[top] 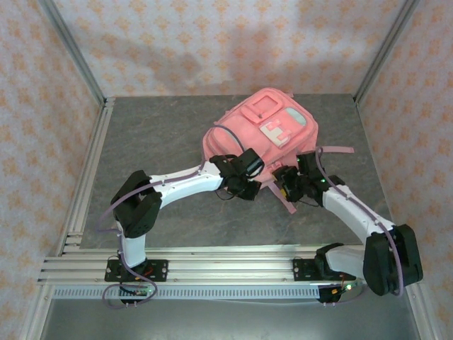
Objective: Pack books, pencil case, and school supplies into a backpack
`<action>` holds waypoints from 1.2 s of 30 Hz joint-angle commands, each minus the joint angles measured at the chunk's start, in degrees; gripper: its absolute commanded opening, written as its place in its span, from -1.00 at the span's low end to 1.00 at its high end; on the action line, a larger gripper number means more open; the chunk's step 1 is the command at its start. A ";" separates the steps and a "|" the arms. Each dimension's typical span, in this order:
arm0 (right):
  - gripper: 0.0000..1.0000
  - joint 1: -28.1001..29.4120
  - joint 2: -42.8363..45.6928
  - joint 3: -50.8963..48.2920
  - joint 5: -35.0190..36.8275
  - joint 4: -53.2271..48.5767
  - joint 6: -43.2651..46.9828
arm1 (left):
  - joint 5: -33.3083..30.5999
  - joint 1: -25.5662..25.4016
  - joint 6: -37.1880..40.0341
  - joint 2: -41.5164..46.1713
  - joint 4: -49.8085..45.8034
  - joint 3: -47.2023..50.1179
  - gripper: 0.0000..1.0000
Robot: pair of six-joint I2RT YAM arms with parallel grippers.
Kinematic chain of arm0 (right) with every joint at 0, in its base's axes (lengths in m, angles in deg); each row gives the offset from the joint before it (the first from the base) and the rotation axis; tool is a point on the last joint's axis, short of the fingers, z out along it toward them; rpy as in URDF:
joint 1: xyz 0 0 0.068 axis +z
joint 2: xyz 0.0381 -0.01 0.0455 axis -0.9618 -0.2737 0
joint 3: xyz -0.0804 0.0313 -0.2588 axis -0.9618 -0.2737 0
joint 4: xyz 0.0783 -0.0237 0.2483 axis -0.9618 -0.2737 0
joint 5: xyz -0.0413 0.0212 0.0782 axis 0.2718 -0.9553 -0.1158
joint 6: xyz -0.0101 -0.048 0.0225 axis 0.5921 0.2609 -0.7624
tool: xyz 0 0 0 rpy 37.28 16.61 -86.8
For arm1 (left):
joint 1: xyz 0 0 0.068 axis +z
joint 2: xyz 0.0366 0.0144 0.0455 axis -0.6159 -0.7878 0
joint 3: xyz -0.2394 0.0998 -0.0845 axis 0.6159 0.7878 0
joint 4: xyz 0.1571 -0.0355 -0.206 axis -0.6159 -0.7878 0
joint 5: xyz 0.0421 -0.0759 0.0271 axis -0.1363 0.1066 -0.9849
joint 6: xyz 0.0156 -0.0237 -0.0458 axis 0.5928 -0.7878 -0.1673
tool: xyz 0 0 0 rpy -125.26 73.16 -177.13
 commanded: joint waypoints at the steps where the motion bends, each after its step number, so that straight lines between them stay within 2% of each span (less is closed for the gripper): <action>1: 0.22 0.54 -1.93 -0.07 -1.28 8.91 -3.42 | 3.28 -1.86 1.23 1.31 -1.90 -2.79 -1.00; 7: 0.11 1.47 -5.56 -0.50 -1.59 11.96 -4.08 | 3.76 -1.99 0.25 1.13 -1.73 -3.06 -1.00; 9: -0.15 1.56 -6.24 -1.07 -1.18 12.06 -4.07 | 3.43 -1.99 0.15 1.39 -1.81 -3.15 -1.00; 13: -0.83 1.58 -6.06 -0.16 2.18 7.49 -0.99 | 1.27 -1.91 0.55 1.58 -2.88 -2.82 -1.00; 14: -0.96 1.51 -6.00 0.50 3.05 5.84 0.20 | 0.68 -1.90 0.68 1.73 -3.18 -2.40 -1.00; 15: -1.00 1.50 -5.98 1.35 3.88 3.88 1.48 | -0.20 -1.83 0.68 1.90 -3.37 -1.81 -1.00; 21: -1.00 -0.22 -4.69 5.18 9.85 -6.13 7.85 | -4.80 0.18 0.20 4.30 -4.67 3.02 -1.00; 28: -1.00 -5.09 -2.99 4.83 11.28 -10.87 11.61 | -7.34 4.10 0.46 9.22 -5.12 9.71 -1.00; 36: -1.00 -7.39 -4.64 9.70 19.90 -17.34 17.35 | -8.75 9.77 2.59 11.85 -5.69 14.66 -1.00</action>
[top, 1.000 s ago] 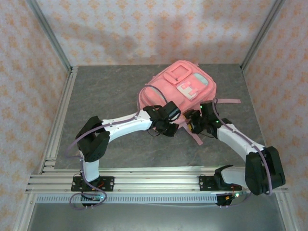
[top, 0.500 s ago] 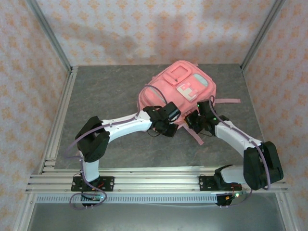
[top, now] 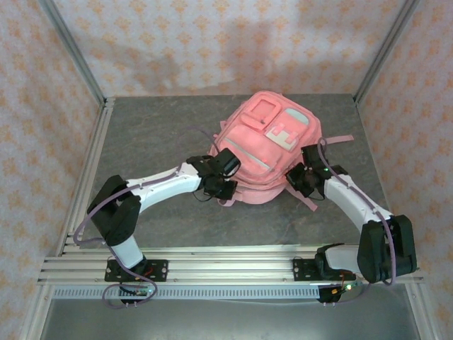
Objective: Pack books, pencil case, and school supplies into a backpack
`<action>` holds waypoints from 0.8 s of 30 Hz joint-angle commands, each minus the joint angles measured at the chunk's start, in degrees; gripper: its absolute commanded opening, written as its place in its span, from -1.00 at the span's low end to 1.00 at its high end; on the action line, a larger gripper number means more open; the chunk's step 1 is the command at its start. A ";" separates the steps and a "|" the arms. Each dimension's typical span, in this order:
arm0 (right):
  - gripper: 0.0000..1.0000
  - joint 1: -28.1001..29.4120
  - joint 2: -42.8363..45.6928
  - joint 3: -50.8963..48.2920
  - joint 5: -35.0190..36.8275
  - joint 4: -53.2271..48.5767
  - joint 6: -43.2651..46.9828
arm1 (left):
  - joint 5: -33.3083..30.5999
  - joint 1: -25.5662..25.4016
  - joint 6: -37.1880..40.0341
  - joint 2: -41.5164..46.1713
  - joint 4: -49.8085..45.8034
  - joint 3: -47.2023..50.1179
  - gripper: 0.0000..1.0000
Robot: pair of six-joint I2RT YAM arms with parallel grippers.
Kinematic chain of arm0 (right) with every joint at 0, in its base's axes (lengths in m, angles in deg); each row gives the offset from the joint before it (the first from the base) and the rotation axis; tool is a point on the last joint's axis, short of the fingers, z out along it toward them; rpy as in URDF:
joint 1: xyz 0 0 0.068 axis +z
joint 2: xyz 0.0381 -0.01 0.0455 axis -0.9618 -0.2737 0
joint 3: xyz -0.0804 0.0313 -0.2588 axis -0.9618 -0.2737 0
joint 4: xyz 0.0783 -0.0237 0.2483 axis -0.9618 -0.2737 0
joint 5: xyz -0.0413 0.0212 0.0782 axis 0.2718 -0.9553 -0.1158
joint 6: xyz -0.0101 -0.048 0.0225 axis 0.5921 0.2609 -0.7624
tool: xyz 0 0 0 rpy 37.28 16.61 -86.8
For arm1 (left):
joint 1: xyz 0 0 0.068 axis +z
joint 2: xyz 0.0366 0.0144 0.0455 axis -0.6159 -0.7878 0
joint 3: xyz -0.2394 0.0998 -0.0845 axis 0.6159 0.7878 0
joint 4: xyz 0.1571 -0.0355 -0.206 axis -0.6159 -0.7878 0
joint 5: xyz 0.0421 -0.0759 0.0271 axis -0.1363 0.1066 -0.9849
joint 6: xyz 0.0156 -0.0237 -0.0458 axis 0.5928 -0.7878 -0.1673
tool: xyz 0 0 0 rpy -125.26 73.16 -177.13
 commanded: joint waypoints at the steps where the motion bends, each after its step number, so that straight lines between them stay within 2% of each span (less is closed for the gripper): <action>1: -1.00 -2.50 -1.19 4.12 11.32 -6.41 4.39 | -4.38 3.13 1.78 1.95 -4.16 1.87 -1.00; 6: -1.00 -5.47 -9.31 12.29 12.82 -8.57 9.95 | -0.57 3.60 1.65 1.70 -2.78 3.15 -1.00; 9: -0.99 -6.97 -14.26 18.17 10.76 -8.79 12.50 | 1.58 0.37 1.46 0.73 -1.75 1.41 -1.00; 10: -0.88 -7.08 -15.14 19.42 8.62 -7.86 13.21 | 1.88 -1.05 1.52 0.04 -1.77 0.13 -1.00; 13: -0.18 -6.94 -15.87 23.83 5.26 -9.48 12.86 | 3.62 -5.21 1.72 -4.06 -2.46 -6.24 -1.00; 14: -0.05 -6.70 -14.67 24.63 6.10 -11.07 11.97 | 3.96 -6.12 1.48 -5.23 -2.71 -8.64 -1.00; 16: 0.09 -5.51 -11.13 25.55 9.70 -14.98 9.93 | 4.45 -7.57 0.78 -6.79 -2.61 -12.32 -1.00; 20: 0.06 -1.97 -2.95 25.49 15.52 -25.76 1.21 | 8.01 -9.01 -0.11 -7.92 -1.88 -16.71 -1.00; 22: 0.00 -0.84 1.13 23.34 13.30 -28.78 -2.65 | 9.05 -9.93 0.45 -8.47 -2.05 -18.43 -1.00; 24: -0.07 -0.72 5.87 18.68 7.65 -28.75 -6.67 | 10.25 -10.61 0.82 -9.27 -2.05 -19.99 -1.00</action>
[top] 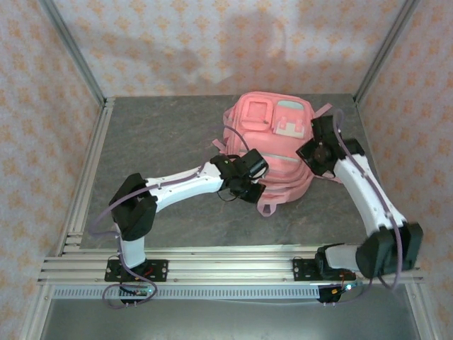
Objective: Pack books, pencil case, and school supplies into a backpack
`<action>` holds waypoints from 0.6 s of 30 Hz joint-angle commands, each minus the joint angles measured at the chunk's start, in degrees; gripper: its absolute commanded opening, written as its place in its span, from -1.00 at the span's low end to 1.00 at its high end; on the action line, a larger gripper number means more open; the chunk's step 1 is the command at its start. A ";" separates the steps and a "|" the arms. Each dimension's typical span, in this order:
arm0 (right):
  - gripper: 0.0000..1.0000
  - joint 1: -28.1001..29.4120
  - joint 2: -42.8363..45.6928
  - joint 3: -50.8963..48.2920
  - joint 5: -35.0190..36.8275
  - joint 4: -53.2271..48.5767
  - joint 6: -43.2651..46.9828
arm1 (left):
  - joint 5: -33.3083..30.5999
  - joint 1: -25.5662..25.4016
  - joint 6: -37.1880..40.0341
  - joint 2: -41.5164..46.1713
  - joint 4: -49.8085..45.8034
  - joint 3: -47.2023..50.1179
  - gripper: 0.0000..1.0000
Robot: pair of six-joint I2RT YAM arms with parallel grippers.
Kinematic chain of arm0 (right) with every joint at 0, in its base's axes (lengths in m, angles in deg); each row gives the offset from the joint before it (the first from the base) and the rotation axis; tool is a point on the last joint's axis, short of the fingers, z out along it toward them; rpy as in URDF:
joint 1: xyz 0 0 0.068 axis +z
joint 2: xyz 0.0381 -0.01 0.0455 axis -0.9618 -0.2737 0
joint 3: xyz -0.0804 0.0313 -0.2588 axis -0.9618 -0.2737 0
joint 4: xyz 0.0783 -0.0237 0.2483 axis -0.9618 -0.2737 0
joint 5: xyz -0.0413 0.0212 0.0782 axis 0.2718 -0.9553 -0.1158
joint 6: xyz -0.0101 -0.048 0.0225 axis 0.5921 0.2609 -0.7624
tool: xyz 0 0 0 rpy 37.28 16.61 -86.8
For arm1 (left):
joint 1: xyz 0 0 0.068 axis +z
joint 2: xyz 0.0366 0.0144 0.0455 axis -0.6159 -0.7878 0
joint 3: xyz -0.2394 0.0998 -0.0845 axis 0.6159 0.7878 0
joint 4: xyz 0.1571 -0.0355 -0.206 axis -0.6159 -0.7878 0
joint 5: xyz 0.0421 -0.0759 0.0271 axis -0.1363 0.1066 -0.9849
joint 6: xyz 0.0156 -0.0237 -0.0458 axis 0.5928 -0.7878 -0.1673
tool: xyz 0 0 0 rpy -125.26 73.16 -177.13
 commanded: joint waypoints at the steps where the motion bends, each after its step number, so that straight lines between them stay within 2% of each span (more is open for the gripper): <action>1: -0.08 0.24 7.78 -6.85 -5.35 -6.58 -10.09 | 4.23 -1.44 0.67 -1.17 -0.19 -4.38 -1.00; 4: -0.07 0.18 13.43 -13.74 -12.58 -5.10 -15.31 | 4.83 -2.36 2.08 -3.24 -0.86 -7.08 -1.00; 11: 0.12 0.29 18.01 -21.52 -19.17 -2.88 -22.87 | 7.63 -3.94 3.20 -9.15 -0.74 -13.43 -1.00; 18: 0.06 0.46 17.22 -26.62 -19.87 4.46 -27.58 | 8.34 -5.14 4.55 -10.15 -1.21 -16.03 -1.00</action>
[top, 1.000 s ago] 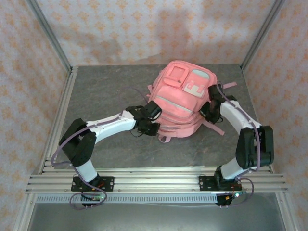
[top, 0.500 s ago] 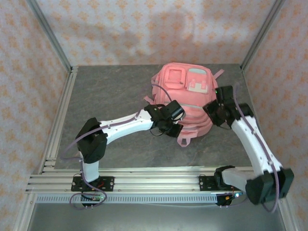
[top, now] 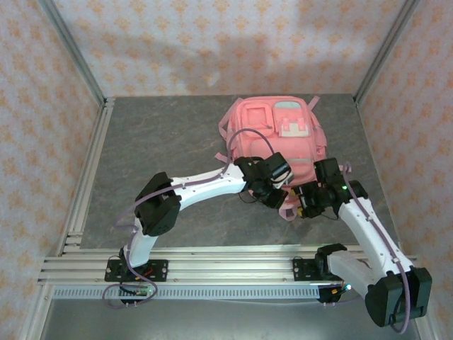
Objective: Pack books, pencil case, and school supplies into a backpack
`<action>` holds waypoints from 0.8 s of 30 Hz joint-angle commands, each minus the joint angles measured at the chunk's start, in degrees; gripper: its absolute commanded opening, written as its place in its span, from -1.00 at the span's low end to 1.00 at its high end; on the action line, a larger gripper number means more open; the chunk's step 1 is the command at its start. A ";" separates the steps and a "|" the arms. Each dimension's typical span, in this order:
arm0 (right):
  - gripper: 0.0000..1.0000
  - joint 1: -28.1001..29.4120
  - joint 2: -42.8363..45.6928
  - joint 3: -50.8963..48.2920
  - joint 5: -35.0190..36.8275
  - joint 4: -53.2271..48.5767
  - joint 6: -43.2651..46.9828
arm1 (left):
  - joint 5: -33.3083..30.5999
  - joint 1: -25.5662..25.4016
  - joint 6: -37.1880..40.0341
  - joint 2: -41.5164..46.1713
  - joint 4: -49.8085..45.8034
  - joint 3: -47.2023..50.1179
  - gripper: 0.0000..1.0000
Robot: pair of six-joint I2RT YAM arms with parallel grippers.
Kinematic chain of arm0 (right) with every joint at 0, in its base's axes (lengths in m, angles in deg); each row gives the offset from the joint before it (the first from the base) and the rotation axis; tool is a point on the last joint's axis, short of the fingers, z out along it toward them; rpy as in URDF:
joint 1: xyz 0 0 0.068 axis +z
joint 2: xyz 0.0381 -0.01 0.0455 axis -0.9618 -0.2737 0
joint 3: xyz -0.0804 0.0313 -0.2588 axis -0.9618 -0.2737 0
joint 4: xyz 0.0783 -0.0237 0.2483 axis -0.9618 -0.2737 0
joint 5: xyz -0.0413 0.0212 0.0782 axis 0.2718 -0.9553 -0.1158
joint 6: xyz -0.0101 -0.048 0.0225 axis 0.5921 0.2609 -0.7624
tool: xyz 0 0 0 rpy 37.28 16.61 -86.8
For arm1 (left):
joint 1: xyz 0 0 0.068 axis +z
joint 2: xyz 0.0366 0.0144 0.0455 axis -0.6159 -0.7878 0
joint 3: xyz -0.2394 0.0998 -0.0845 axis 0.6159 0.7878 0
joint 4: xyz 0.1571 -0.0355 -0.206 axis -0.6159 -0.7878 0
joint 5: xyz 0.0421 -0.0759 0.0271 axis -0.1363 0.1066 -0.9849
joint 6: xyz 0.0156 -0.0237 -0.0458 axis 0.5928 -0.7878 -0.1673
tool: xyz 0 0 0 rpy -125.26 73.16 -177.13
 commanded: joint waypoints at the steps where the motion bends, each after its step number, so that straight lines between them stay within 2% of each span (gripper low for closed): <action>1: 0.06 0.39 -1.09 -1.37 -0.70 5.64 -3.56 | 2.32 -0.67 2.00 1.36 0.50 -1.91 -1.00; 5: 0.00 0.59 -4.16 -1.02 0.49 8.96 -3.40 | 2.92 -0.77 2.21 1.63 0.63 -1.34 -1.00; 9: -0.10 0.70 -3.35 -1.04 0.38 13.11 -4.31 | 2.66 -0.77 2.33 1.67 0.39 -1.07 -1.00; 15: -0.16 0.72 0.62 1.17 4.45 6.18 -1.53 | 2.60 -0.75 1.91 1.09 0.70 -1.80 -1.00; 21: -0.21 0.70 4.72 -1.94 2.44 9.83 -4.82 | 2.35 -0.67 2.09 0.88 0.77 -2.49 -1.00; 24: -0.14 0.74 5.08 -2.92 3.14 10.33 -5.60 | 2.52 -0.66 2.18 1.10 1.17 -2.21 -1.00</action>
